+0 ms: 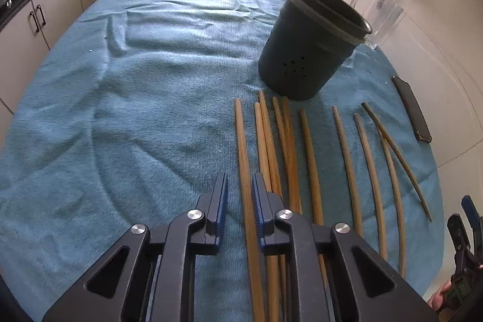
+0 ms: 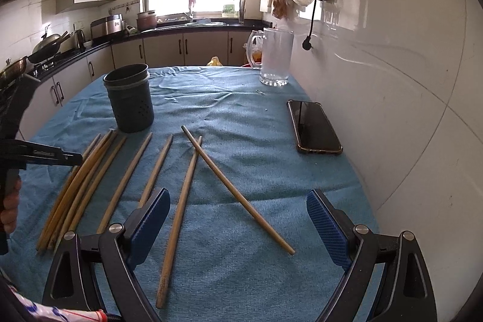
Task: Organize utensils
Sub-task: 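Close the left tool on one chopstick while the right tool grasps another chopstick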
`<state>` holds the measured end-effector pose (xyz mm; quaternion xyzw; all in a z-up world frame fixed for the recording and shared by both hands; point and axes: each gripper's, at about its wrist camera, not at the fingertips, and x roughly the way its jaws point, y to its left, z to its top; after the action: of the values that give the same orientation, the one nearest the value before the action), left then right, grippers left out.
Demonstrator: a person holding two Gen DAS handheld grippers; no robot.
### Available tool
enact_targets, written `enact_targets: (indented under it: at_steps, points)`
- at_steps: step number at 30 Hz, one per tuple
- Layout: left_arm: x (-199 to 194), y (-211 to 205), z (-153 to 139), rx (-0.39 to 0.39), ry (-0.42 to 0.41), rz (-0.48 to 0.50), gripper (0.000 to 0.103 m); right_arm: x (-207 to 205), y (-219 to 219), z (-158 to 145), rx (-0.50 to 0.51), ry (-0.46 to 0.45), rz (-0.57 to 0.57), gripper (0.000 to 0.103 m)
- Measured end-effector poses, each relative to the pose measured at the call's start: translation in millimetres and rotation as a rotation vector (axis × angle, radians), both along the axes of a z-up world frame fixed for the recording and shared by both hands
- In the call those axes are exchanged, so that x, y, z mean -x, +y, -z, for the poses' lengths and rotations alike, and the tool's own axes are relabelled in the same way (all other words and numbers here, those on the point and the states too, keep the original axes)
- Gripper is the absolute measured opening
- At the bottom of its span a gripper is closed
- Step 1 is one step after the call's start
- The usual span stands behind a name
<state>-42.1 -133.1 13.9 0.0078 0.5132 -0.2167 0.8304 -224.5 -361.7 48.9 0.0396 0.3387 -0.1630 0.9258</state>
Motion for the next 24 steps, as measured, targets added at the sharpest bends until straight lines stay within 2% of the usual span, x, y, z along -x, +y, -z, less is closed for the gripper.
enact_targets:
  at_steps: [3, 5, 10, 12, 13, 14, 16, 18, 21, 24]
  points:
    - [0, -5, 0, -0.031, -0.011, 0.018, 0.008, -3, -1, 3, -0.006, 0.01, -0.001, 0.094]
    - [0, -6, 0, -0.041, -0.013, 0.025, 0.008, -7, -2, 4, -0.019, 0.021, -0.017, 0.094]
    - [-9, -5, -1, -0.032, 0.021, 0.018, 0.007, -42, -11, -3, -0.139, 0.071, -0.18, 0.091]
    - [-13, -6, 0, -0.032, 0.027, 0.014, 0.007, -68, -19, -2, -0.184, 0.111, -0.239, 0.082]
    - [-14, -6, 0, -0.034, 0.03, 0.014, 0.007, -81, -23, -1, -0.183, 0.139, -0.253, 0.079]
    - [-16, -7, 0, -0.038, 0.033, 0.014, 0.007, -92, -24, 2, -0.167, 0.162, -0.263, 0.071]
    - [-19, -9, 0, -0.044, 0.04, 0.017, 0.007, -115, -24, 10, -0.142, 0.22, -0.295, 0.066]
    - [-22, -12, 0, -0.043, 0.05, 0.022, 0.007, -131, -24, 20, -0.16, 0.269, -0.327, 0.057]
    - [-29, -11, 1, -0.032, 0.066, 0.025, 0.007, -149, -21, 29, -0.164, 0.306, -0.351, 0.055]
    - [-34, -11, 2, -0.021, 0.079, 0.027, 0.007, -161, -18, 36, -0.134, 0.338, -0.367, 0.048]
